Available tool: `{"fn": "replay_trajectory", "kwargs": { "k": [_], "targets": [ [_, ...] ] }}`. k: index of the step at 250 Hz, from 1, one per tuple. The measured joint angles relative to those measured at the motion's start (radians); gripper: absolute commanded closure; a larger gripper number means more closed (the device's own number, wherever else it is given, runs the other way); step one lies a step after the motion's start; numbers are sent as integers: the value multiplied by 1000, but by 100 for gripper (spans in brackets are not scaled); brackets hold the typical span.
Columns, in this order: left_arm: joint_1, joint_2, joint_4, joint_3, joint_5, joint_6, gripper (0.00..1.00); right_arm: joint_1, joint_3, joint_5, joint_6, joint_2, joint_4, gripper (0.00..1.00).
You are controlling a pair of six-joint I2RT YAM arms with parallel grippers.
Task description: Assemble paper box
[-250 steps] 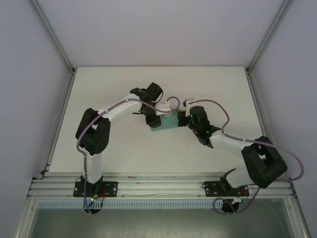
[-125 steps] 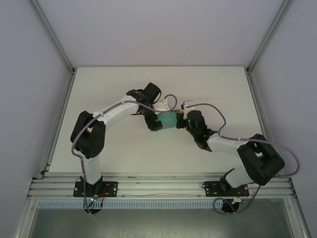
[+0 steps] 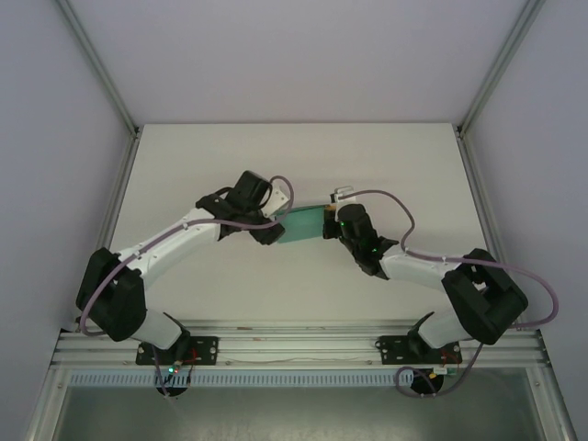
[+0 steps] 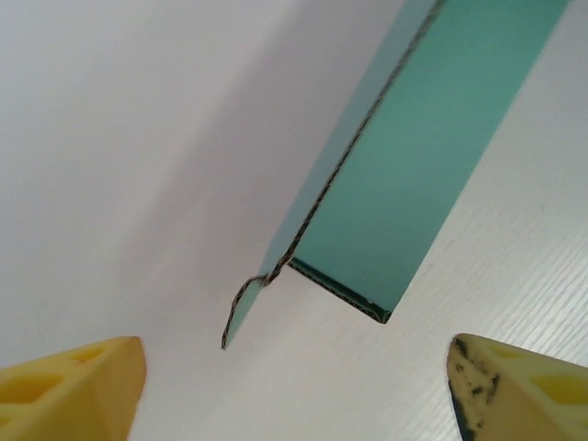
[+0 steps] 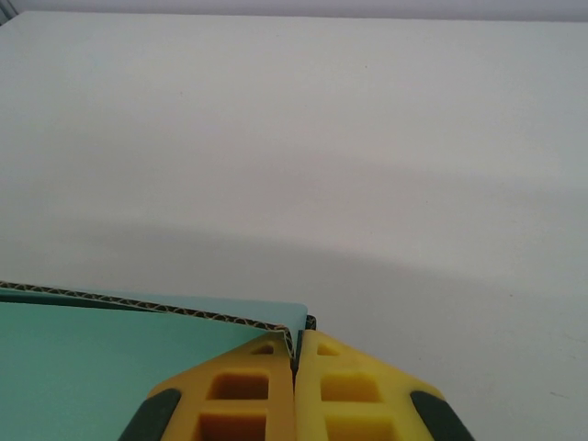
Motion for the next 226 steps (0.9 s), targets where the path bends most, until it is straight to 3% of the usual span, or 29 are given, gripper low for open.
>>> {"fn": "replay_trajectory", "kwargs": {
  "k": [17, 60, 80, 92, 157, 191, 226],
  "targets": [
    [6, 3, 17, -2, -2, -35, 46, 0, 5, 4, 6, 0, -12, 100],
    [18, 42, 35, 26, 6, -58, 63, 2, 23, 8, 10, 0, -43, 100],
    [17, 75, 35, 46, 14, -55, 63, 2, 36, 7, 11, 0, -67, 100],
    [17, 89, 32, 58, 15, -53, 56, 2, 41, 7, 11, 0, -76, 100],
    [29, 91, 19, 77, -10, -30, 56, 4, 58, 3, 15, 0, -109, 100],
    [45, 92, -3, 99, 0, -8, 60, 4, 65, -3, 14, 0, -122, 100],
    [45, 107, -8, 129, 13, 1, 79, 4, 71, -11, 14, 2, -131, 100]
  ]
}}
